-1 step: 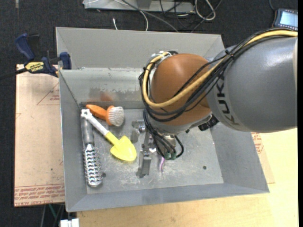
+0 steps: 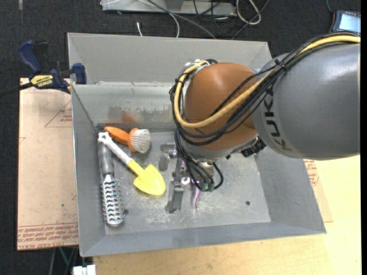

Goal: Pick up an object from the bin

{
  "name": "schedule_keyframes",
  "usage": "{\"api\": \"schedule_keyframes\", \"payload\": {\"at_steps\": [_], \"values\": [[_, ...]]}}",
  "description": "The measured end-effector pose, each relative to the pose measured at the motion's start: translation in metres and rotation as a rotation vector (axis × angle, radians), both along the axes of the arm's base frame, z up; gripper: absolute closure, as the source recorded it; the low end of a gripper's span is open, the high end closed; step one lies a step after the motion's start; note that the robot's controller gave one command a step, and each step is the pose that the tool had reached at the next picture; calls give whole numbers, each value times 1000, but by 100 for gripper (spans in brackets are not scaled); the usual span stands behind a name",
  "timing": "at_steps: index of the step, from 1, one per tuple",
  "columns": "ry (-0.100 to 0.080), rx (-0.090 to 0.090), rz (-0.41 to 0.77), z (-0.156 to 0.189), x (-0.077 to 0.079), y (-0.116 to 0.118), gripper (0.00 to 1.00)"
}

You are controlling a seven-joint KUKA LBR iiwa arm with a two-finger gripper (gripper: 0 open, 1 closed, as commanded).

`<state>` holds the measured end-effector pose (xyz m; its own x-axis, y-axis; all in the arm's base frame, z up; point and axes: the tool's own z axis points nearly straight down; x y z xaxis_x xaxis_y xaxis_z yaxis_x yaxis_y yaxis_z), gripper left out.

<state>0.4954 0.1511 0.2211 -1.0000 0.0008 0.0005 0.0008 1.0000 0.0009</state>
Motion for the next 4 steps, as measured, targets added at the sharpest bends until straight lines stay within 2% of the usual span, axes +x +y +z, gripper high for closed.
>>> {"api": "schedule_keyframes", "payload": {"at_steps": [1, 2, 3, 4], "values": [[-1, 1, -166, -126, 12, -16, 0], [-8, 5, -251, -82, 28, -21, 0], [10, -1, -298, -124, 6, 4, 0], [-10, 7, -468, -152, 19, -9, 0]]}}
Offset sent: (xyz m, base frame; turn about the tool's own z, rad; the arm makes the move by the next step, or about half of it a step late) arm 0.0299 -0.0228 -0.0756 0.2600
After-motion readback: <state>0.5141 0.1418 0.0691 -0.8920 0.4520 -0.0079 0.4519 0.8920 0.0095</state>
